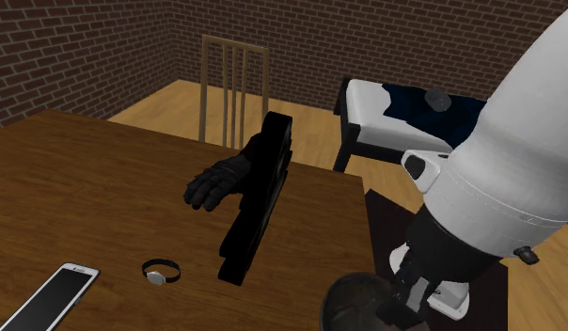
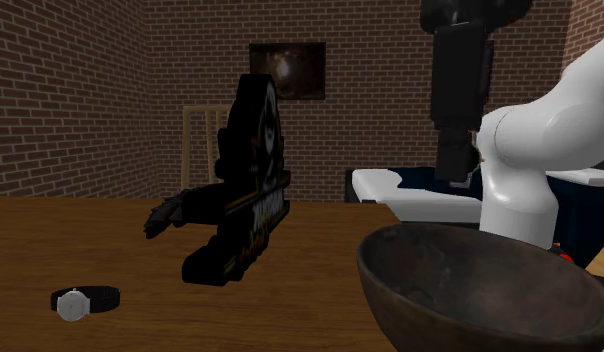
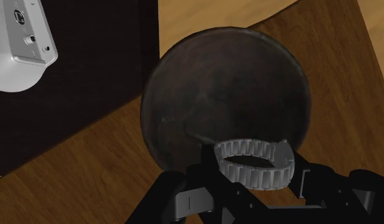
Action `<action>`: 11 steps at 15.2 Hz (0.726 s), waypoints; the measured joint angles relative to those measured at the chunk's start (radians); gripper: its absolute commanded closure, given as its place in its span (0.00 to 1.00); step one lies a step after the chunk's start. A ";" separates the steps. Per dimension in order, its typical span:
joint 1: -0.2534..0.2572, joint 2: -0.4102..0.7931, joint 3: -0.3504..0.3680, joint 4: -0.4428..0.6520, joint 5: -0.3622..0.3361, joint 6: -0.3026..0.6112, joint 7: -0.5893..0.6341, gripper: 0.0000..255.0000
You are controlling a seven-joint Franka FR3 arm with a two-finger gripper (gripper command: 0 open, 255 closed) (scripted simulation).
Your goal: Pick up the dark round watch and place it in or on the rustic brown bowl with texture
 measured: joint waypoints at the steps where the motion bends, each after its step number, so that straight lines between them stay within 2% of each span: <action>1: 0.002 0.003 0.013 -0.004 0.008 0.010 0.007 1.00; 11: 0.008 0.033 0.093 -0.100 0.068 0.141 -0.002 1.00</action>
